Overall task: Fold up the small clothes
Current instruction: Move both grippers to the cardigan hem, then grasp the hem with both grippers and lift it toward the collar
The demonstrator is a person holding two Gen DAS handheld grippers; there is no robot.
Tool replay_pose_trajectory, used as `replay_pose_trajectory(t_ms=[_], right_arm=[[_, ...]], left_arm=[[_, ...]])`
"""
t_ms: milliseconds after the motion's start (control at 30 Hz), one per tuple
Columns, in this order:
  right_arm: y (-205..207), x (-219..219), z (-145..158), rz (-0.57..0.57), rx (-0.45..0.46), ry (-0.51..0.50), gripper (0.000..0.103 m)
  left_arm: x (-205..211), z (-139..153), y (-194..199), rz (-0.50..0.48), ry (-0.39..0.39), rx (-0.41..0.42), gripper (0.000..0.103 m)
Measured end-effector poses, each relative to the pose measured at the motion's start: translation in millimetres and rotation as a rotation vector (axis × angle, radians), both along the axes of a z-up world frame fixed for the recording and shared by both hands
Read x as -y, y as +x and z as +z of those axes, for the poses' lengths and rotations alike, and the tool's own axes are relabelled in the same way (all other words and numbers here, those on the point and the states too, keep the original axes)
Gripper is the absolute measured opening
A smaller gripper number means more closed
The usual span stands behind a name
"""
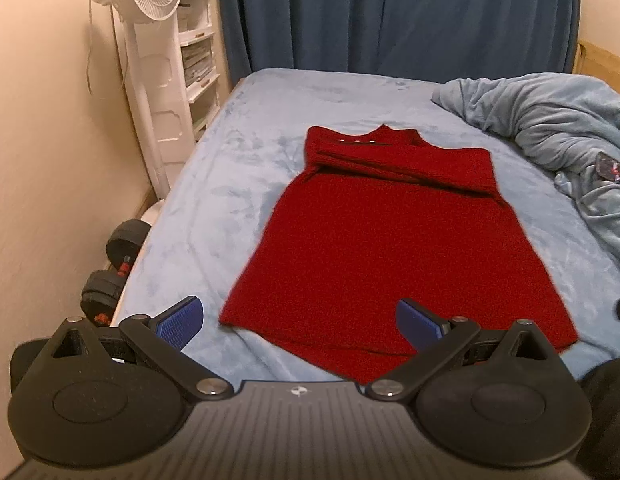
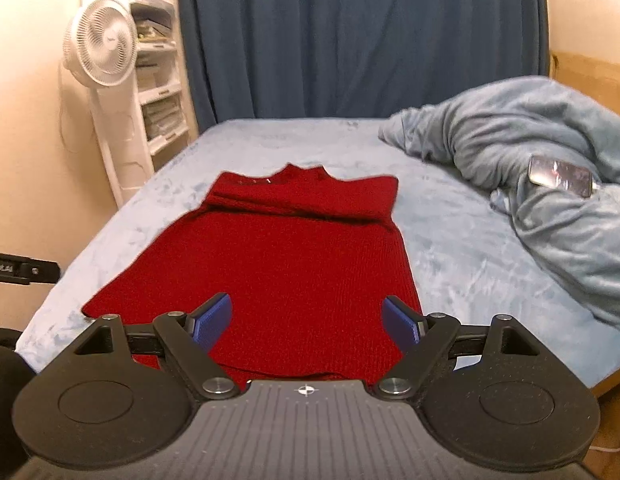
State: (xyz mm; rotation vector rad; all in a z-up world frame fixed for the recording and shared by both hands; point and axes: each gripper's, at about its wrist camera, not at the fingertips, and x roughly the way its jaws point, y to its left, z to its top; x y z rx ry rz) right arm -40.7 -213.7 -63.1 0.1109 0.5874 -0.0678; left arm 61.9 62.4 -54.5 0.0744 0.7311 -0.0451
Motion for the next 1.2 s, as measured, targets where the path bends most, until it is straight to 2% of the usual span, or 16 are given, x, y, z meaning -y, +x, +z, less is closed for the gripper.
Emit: replay_pose_trajectory(t_ms=[167,300,367,467,567,667,733,767,833,1000,1033,1067,1100,1133,1167,1200], right_arm=[[43.3,46.0,-28.9,-0.102,-0.093,0.035,0.089],[87.8,102.1,-72.5,-0.205,-0.23,0.141,0.089],[109.2,123.0,-97.1,-0.237,-0.292,0.187,0.089],[136.7,142.5,-130.7,-0.28,-0.368,0.178,0.089],[158.3,156.6,-151.1,-0.311,-0.379,0.153,0.089],[173.0,169.4,-168.2,-0.331,-0.392,0.204,0.089],[176.3,173.5,-180.3,-0.326,-0.398,0.251,0.093],[175.0,170.2,-181.7,-0.309,-0.386,0.238,0.097],[171.9,159.1,-179.7,-0.227,-0.405,0.223,0.095],[145.9,122.7,-172.4,-0.039,-0.435,0.235,0.085],[144.0,119.4,-171.3,-0.034,-0.433,0.219,0.08],[142.9,117.9,-169.4,-0.043,-0.431,0.209,0.068],[143.0,119.0,-167.2,-0.059,-0.429,0.218,0.04],[144.0,123.8,-164.0,-0.064,-0.43,0.283,0.024],[145.7,128.3,-161.3,-0.081,-0.433,0.328,0.015],[147.1,130.3,-158.3,-0.094,-0.442,0.341,0.015]], left_arm=[[-17.7,-32.4,59.5,-0.022,0.03,-0.024,0.103],[-30.6,-71.7,125.6,-0.083,-0.001,-0.134,0.103],[-35.4,-94.9,159.4,-0.075,0.02,-0.184,0.103],[-46.6,-122.4,200.2,-0.064,0.011,-0.257,0.103],[-52.4,-144.7,228.2,-0.067,0.052,-0.312,0.103],[-51.3,-163.2,237.8,-0.119,0.093,-0.343,0.103],[-53.6,-169.7,236.4,-0.128,0.05,-0.346,0.103],[-57.3,-171.7,235.2,-0.134,-0.007,-0.363,0.103],[-62.4,-173.5,228.9,-0.17,-0.114,-0.407,0.103],[-57.0,-174.8,204.9,-0.269,-0.108,-0.402,0.103],[-57.7,-173.7,204.0,-0.253,-0.117,-0.404,0.098],[-58.1,-171.2,203.7,-0.231,-0.12,-0.402,0.08],[-59.8,-166.9,204.1,-0.209,-0.127,-0.399,0.07],[-62.9,-160.8,203.4,-0.194,-0.152,-0.4,0.03],[-67.3,-153.6,202.0,-0.172,-0.196,-0.409,0.02],[-70.6,-148.2,201.9,-0.142,-0.222,-0.412,0.02]])
